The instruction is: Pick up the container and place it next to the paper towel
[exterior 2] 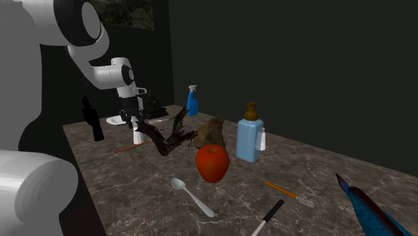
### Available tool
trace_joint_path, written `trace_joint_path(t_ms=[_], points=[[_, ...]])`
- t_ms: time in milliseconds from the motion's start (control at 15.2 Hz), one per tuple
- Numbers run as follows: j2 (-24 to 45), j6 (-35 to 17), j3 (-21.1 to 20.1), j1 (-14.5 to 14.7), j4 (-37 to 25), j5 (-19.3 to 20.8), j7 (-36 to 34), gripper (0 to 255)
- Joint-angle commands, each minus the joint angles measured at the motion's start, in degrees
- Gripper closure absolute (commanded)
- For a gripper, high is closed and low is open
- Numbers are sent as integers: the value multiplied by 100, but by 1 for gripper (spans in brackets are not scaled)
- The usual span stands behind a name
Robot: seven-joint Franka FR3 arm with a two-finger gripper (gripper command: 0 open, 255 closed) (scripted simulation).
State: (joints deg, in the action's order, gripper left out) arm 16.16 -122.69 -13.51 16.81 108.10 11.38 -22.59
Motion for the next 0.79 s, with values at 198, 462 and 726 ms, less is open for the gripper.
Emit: trace_joint_path(t_ms=[198, 462, 726], points=[[0, 0, 0, 0, 0, 0, 0, 0], [-229, 503, -46, 10, -284, -105, 68, 0], [-280, 638, -56, 15, -371, -128, 83, 0]])
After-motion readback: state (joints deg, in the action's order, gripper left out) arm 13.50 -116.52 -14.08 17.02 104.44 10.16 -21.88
